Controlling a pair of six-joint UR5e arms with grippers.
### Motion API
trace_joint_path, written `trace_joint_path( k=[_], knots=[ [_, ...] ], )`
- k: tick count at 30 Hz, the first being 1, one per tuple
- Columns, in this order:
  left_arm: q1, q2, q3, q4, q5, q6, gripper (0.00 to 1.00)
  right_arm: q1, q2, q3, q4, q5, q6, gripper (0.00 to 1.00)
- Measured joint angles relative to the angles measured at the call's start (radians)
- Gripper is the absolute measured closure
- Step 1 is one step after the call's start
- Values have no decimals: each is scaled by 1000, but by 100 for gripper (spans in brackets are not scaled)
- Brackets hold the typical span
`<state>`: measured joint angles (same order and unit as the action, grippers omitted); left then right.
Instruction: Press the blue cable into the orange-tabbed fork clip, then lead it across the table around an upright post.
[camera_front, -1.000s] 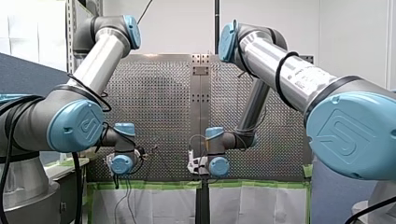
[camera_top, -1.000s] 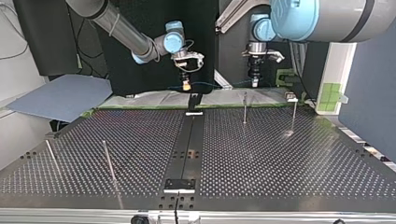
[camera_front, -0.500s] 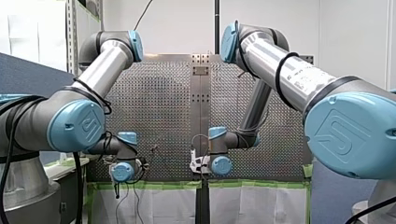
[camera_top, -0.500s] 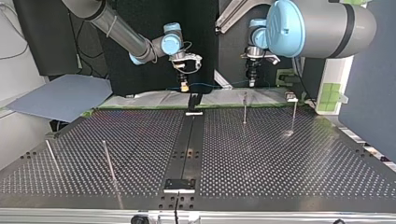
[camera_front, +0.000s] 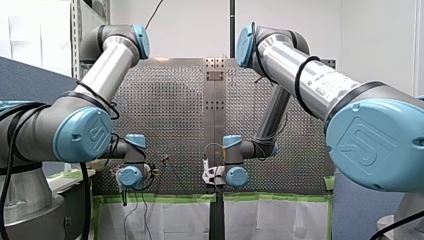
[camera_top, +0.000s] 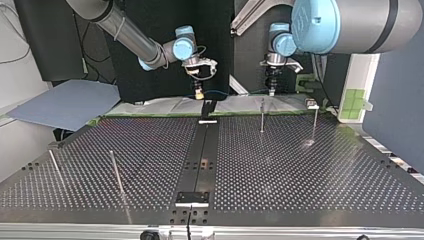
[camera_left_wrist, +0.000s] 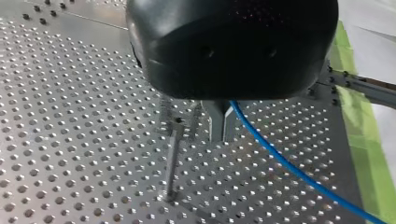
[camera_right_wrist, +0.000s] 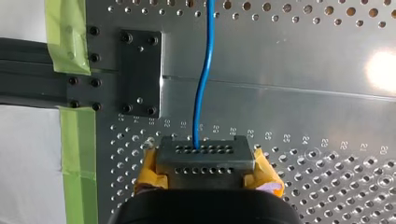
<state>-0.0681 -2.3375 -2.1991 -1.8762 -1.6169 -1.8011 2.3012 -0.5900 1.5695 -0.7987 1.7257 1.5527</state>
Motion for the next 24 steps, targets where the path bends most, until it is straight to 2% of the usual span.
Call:
trace_joint_path(
  k=[6,14,24],
  knots=[
    [3,36,0,-5,0,-8,100,0,0,-10,10,0,-1,100],
    [18,38,0,39,0,-32,100,0,0,-13,26,0,-4,100],
    [23,36,0,43,10,-29,100,0,0,-13,30,0,-10,100]
  ],
)
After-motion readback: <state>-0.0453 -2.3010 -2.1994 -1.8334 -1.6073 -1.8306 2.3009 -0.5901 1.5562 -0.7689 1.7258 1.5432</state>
